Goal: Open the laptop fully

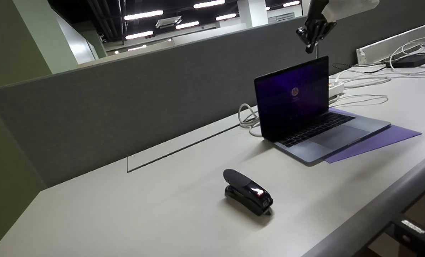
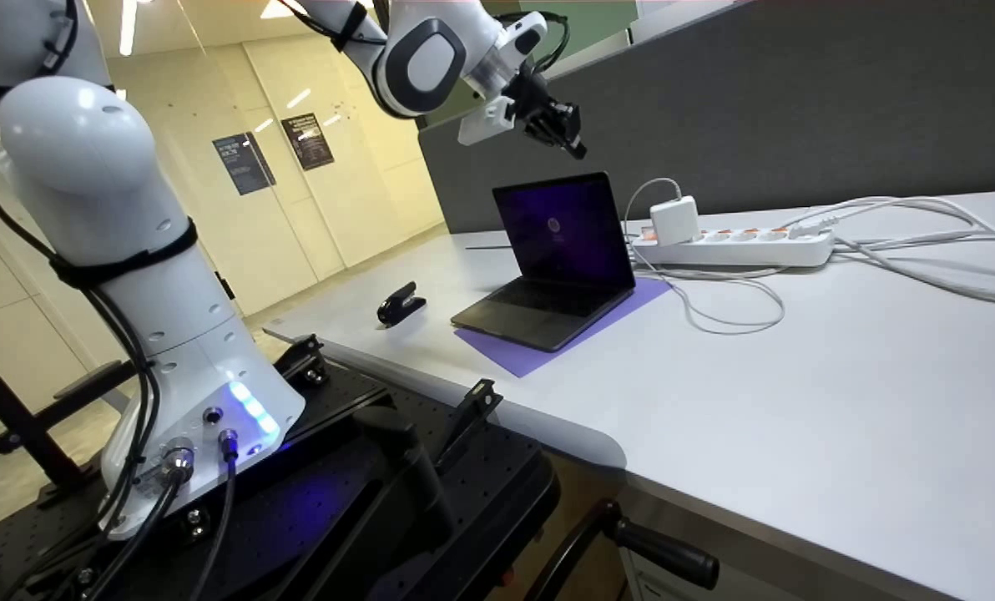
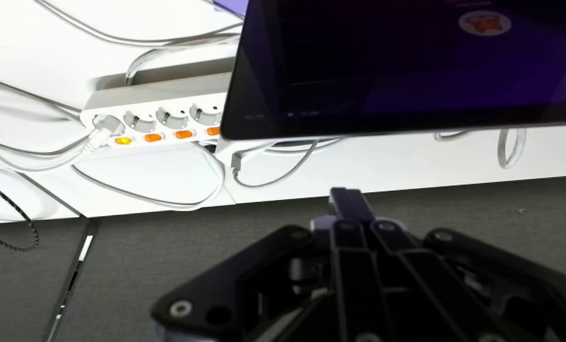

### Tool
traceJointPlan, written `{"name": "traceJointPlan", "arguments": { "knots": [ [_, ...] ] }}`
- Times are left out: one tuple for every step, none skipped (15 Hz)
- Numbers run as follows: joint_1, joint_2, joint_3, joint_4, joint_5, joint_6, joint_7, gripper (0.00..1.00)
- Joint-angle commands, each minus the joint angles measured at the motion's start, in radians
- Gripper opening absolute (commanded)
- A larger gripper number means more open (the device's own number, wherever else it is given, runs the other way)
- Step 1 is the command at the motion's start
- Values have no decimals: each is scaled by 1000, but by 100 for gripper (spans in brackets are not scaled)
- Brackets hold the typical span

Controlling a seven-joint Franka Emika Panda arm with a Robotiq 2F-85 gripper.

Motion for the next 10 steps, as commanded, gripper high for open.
{"name": "traceJointPlan", "arguments": {
  "knots": [
    [110, -109, -136, -48, -39, -115, 15, 0],
    [140, -124, -180, -56, -83, -142, 46, 0],
    [159, -146, -212, -65, -140, -175, 84, 0],
    [170, -168, -233, -73, -207, -213, 128, 0],
    [175, -178, -255, -75, -301, -235, 196, 0],
    [170, -199, -260, -80, -392, -263, 259, 0],
    [160, -229, -253, -87, -479, -298, 324, 0],
    [152, -260, -238, -101, -550, -331, 379, 0],
    [142, -286, -221, -111, -617, -363, 435, 20],
    [138, -311, -202, -132, -663, -382, 472, 27]
  ]
}}
